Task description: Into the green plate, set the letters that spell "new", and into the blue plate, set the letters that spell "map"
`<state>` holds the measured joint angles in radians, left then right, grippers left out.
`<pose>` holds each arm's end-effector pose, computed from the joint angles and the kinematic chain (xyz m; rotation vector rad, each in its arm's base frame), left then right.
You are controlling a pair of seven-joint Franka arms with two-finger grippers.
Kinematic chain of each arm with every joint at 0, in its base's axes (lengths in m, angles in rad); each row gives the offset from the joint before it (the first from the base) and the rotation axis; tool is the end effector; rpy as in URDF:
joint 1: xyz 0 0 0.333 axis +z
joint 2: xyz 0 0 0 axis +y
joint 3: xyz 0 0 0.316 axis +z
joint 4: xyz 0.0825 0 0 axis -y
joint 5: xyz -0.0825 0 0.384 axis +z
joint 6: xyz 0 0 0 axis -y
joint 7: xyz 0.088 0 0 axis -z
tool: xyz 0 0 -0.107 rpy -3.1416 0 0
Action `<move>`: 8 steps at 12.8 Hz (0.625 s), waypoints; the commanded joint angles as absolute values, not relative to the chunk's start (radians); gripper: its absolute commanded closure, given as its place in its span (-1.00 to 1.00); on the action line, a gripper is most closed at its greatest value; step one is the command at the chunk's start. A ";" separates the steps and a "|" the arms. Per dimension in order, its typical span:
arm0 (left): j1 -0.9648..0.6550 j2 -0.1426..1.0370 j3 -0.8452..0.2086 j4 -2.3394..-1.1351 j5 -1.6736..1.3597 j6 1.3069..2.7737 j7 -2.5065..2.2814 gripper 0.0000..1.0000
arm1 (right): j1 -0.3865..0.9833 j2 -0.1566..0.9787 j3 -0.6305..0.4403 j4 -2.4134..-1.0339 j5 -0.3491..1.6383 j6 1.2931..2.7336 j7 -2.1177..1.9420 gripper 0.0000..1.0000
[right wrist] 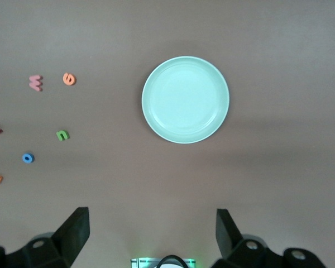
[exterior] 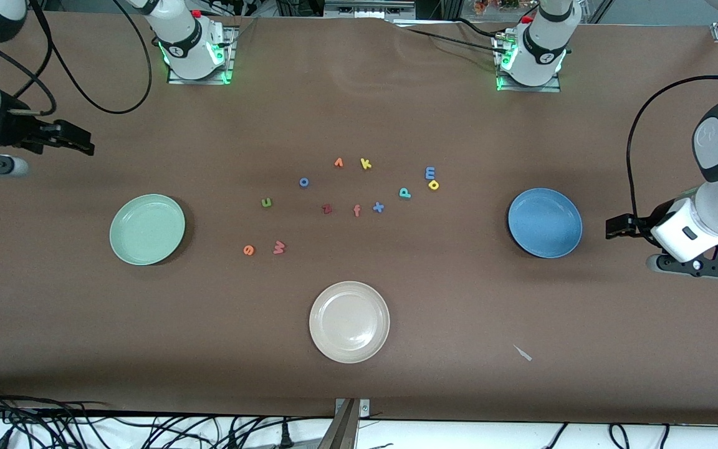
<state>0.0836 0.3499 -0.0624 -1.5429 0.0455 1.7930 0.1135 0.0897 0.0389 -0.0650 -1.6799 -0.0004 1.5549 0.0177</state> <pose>0.6527 0.0225 0.4435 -3.1180 0.1589 0.1568 0.5559 0.0143 0.5506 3.1247 0.0107 -0.2564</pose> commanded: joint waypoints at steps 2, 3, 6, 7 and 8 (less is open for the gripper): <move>0.068 0.347 -0.057 -1.551 0.018 1.796 0.106 -1.00 | 0.121 0.161 -0.048 -1.672 0.037 1.577 0.002 -1.00; 0.064 0.347 -0.058 -1.558 0.017 1.796 0.104 -1.00 | 0.139 0.187 -0.043 -1.677 0.038 1.621 0.021 -1.00; 0.042 0.347 -0.072 -1.572 0.012 1.786 0.028 -1.00 | 0.230 0.283 -0.041 -1.686 0.037 1.768 0.242 -1.00; 0.040 0.347 -0.090 -1.575 -0.003 1.766 -0.006 -1.00 | 0.256 0.311 -0.041 -1.690 0.038 1.816 0.302 -1.00; 0.041 0.345 -0.106 -1.580 -0.032 1.753 -0.037 -1.00 | 0.273 0.337 -0.041 -1.692 0.038 1.857 0.345 -1.00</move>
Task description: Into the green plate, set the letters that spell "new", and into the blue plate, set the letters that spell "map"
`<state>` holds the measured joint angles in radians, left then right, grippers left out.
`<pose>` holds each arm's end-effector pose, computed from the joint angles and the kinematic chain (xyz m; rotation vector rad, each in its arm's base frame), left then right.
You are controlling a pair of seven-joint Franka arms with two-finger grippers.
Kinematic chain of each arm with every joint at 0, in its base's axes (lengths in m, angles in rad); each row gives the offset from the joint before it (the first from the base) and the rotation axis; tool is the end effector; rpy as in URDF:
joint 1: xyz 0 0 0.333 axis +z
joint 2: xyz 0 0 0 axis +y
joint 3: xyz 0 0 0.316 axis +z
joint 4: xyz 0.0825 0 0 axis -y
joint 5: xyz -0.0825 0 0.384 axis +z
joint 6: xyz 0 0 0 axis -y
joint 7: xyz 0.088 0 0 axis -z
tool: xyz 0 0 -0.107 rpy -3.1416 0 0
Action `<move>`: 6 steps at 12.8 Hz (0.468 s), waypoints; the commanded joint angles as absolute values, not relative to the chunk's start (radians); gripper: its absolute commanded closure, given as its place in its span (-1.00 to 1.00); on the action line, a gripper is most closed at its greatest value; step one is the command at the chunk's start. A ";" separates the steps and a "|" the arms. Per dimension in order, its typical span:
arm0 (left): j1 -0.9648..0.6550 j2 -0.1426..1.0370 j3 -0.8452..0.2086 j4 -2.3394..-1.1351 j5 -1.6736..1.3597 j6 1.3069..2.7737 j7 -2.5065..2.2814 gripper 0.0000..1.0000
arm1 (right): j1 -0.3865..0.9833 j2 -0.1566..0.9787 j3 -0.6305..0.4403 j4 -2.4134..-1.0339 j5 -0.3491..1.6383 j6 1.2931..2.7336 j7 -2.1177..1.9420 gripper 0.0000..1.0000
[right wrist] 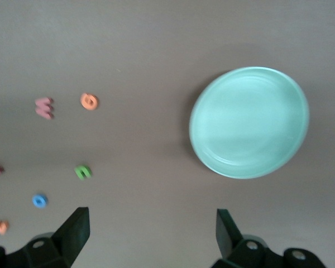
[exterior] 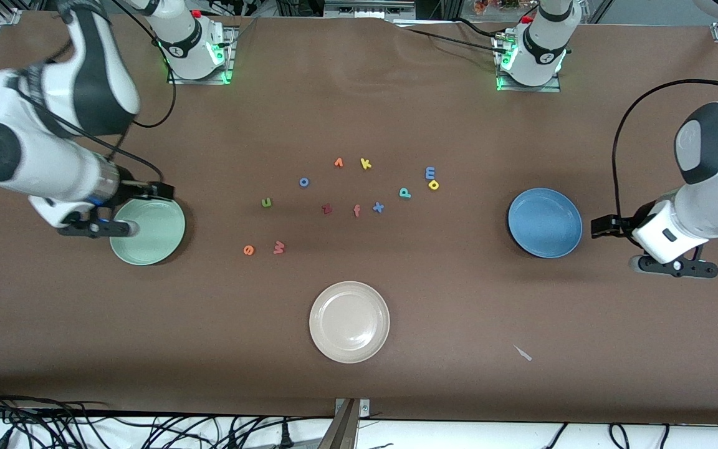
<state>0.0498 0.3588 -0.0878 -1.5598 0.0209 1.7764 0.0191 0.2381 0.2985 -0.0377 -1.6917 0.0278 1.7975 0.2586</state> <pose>0.6490 -0.0163 0.4289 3.1228 -0.0928 -0.2204 0.6087 0.1279 0.4080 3.0968 -0.1030 -0.2966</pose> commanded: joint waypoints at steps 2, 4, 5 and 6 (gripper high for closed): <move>0.041 0.342 -0.148 -1.595 -0.078 1.752 -0.133 -1.00 | 0.319 0.371 -0.040 -1.703 0.040 1.940 0.444 -1.00; 0.041 0.342 -0.213 -1.623 -0.081 1.753 -0.262 -1.00 | 0.331 0.432 -0.040 -1.715 0.040 2.063 0.501 -1.00; 0.041 0.341 -0.247 -1.647 -0.081 1.761 -0.320 -1.00 | 0.334 0.454 -0.038 -1.735 0.047 2.124 0.503 -1.00; 0.041 0.341 -0.274 -1.666 -0.081 1.767 -0.374 -1.00 | 0.337 0.463 -0.038 -1.771 0.066 2.204 0.502 -1.00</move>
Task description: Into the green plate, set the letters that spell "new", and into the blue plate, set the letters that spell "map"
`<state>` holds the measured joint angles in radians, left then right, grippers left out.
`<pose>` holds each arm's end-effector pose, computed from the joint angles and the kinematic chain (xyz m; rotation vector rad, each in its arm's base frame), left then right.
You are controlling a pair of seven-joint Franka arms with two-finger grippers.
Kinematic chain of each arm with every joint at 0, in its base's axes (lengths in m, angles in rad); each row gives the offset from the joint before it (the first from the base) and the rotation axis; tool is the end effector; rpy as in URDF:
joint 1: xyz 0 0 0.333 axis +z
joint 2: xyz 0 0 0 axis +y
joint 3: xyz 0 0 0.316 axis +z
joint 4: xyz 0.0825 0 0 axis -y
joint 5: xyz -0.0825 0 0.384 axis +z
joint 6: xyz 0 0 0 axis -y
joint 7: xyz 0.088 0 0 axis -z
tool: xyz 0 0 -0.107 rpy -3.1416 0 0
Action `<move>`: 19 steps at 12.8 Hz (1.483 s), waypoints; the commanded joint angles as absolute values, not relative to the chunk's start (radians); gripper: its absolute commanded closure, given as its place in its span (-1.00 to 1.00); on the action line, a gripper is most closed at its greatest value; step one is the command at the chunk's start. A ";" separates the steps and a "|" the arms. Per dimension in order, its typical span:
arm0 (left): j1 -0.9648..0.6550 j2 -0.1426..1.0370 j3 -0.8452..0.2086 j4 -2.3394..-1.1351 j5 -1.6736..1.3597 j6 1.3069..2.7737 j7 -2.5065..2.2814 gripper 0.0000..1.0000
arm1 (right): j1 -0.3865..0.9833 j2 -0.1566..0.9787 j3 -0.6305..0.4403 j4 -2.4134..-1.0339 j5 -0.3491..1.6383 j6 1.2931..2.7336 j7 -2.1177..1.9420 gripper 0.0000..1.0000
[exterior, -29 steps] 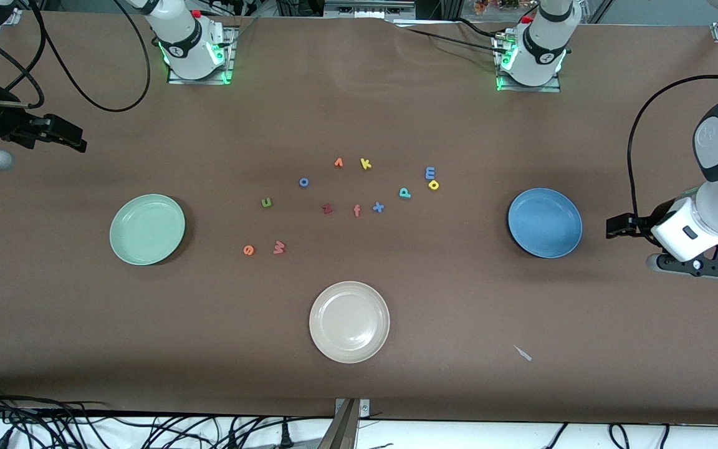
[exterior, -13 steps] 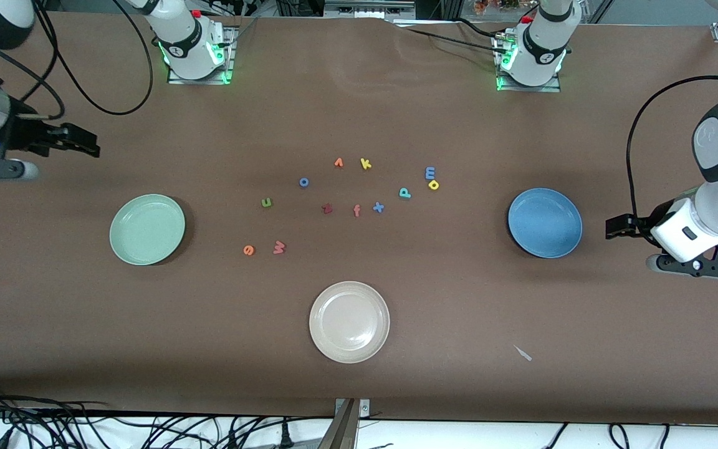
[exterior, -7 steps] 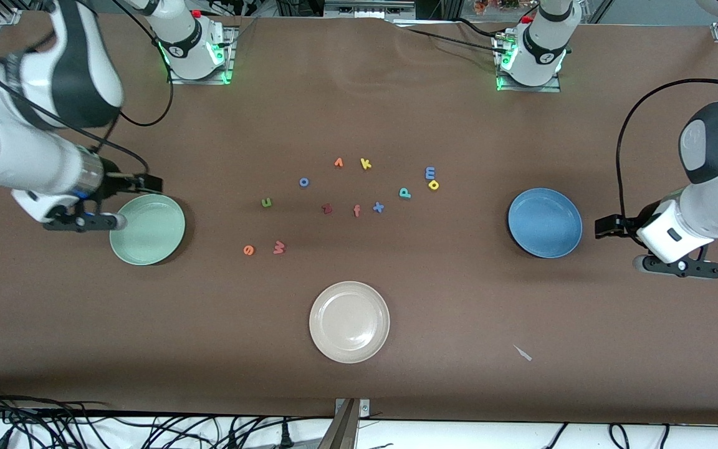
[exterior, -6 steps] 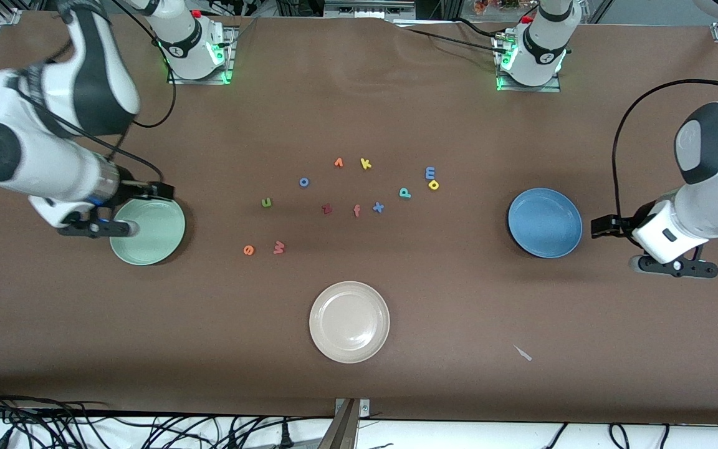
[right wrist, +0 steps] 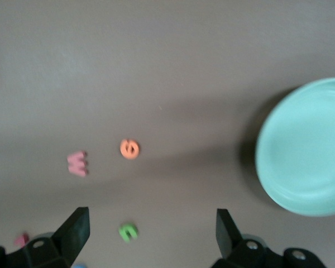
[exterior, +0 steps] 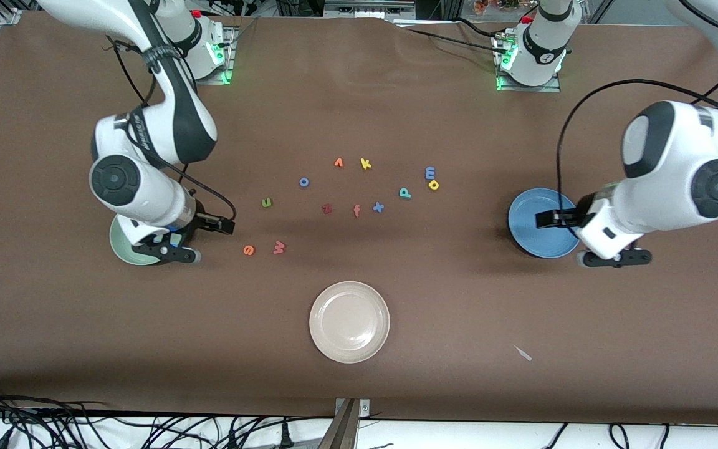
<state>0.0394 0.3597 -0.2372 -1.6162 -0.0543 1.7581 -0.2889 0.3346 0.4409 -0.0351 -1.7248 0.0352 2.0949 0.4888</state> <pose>0.6257 -0.1146 0.4069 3.0339 0.1713 -0.3586 0.6237 0.1965 0.3239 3.1098 -0.3201 -0.1106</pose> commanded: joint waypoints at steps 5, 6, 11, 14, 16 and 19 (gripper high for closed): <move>0.043 0.322 -0.411 -1.894 -0.081 2.022 -0.701 -1.00 | 0.368 0.563 -0.029 -1.838 0.121 2.448 0.575 -1.00; 0.043 0.322 -0.428 -1.922 -0.081 2.043 -0.734 -1.00 | 0.373 0.583 -0.029 -1.836 0.121 2.460 0.600 -1.00; 0.009 0.333 -0.489 -2.150 -0.077 2.365 -0.969 -0.99 | 0.385 0.623 -0.029 -1.838 0.120 2.468 0.624 -0.90; -0.040 0.360 -0.488 -2.220 -0.066 2.459 -1.026 -0.97 | 0.382 0.633 -0.029 -1.830 0.120 2.468 0.621 -0.70; -0.055 0.400 -0.485 -2.218 -0.063 2.511 -1.070 -0.88 | 0.377 0.640 -0.029 -1.829 0.118 2.477 0.612 -0.64; -0.064 0.428 -0.485 -2.218 -0.029 2.533 -1.100 -0.75 | 0.374 0.650 -0.029 -1.825 0.111 2.482 0.607 -0.44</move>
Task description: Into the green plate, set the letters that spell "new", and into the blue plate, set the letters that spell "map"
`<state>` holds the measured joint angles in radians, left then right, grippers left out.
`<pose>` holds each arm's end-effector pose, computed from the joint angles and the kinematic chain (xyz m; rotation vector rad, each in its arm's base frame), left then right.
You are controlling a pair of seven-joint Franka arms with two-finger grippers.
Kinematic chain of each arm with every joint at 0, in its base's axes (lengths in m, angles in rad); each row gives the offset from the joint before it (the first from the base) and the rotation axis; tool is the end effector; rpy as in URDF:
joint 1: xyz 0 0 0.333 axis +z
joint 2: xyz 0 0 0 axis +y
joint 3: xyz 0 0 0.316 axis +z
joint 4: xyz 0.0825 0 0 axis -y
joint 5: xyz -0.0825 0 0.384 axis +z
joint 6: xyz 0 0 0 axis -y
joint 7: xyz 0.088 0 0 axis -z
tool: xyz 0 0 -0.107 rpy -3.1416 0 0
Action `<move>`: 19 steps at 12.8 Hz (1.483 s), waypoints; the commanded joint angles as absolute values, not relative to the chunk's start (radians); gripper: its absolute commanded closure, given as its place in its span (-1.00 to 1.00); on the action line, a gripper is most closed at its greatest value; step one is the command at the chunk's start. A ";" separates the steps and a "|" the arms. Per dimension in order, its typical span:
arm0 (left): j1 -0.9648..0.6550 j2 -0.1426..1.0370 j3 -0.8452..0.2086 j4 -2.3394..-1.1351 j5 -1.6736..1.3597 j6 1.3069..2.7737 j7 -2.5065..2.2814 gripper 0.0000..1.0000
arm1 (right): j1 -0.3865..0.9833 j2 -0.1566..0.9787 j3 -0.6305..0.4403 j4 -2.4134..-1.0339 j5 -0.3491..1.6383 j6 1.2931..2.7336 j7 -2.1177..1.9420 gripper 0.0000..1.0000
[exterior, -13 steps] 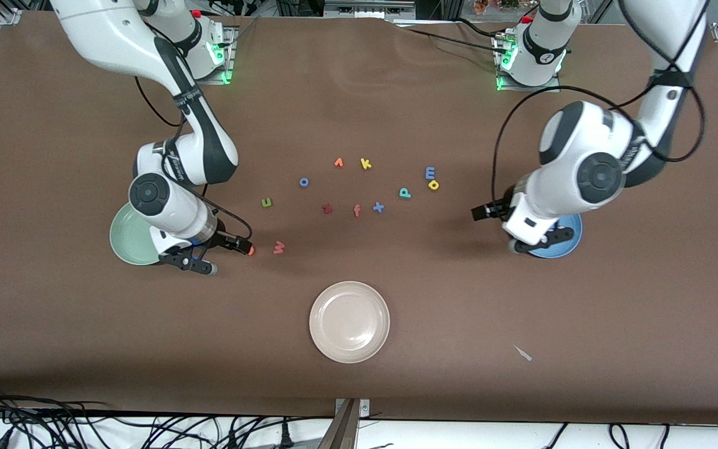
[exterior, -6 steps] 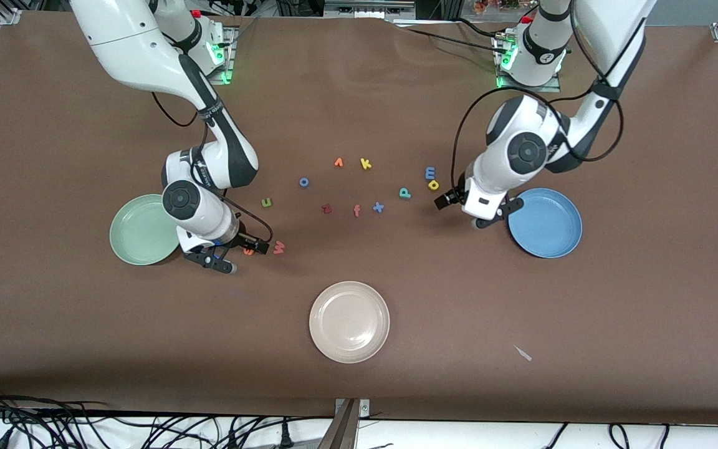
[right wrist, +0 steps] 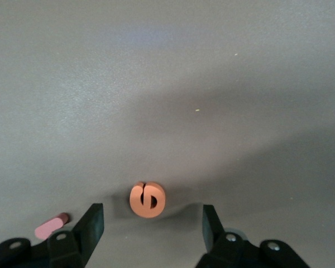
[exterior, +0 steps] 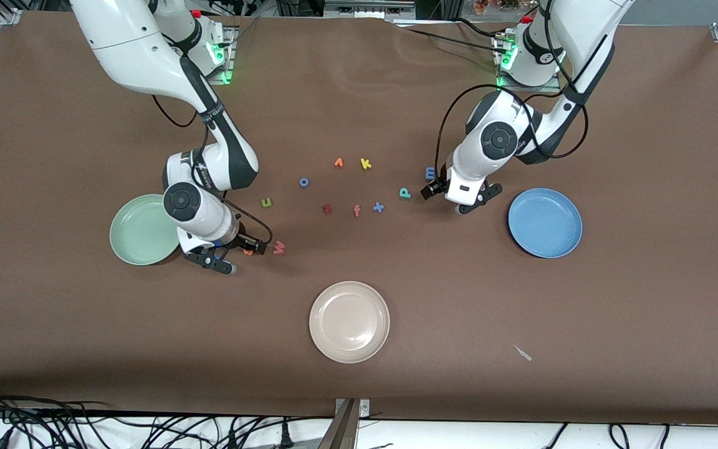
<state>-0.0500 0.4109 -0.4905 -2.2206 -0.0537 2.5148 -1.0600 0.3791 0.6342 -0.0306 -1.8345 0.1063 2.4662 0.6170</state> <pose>0.4631 -0.2838 0.2044 2.8922 0.8828 -0.3173 0.6062 0.2212 0.1827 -3.0533 0.5329 0.0370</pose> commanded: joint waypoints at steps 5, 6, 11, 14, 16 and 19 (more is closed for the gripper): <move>-0.083 0.480 -0.486 -2.220 0.086 2.545 -1.226 -0.68 | 0.374 0.663 -0.029 -1.824 0.117 2.505 0.607 0.43; -0.083 0.485 -0.488 -2.220 0.086 2.545 -1.226 -0.58 | 0.374 0.663 -0.029 -1.825 0.117 2.507 0.609 0.70; -0.083 0.499 -0.488 -2.217 0.086 2.545 -1.226 -0.18 | 0.362 0.650 -0.035 -1.744 0.121 2.372 0.611 0.99; -0.084 0.505 -0.488 -2.217 0.086 2.545 -1.224 0.21 | 0.337 0.560 -0.075 -1.744 0.115 2.154 0.479 0.99; -0.084 0.509 -0.488 -2.217 0.086 2.545 -1.221 0.45 | 0.337 0.493 -0.119 -1.810 0.110 2.129 0.352 0.99; -0.083 0.512 -0.488 -2.217 0.086 2.543 -1.210 0.67 | 0.337 0.391 -0.224 -1.948 0.109 2.144 0.125 0.99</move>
<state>-0.0804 0.4947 -0.4931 -2.2134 0.0586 2.5490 -1.1998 0.3371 0.4825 -0.1767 -1.8242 0.1066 2.1282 0.2514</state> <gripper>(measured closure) 0.727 0.718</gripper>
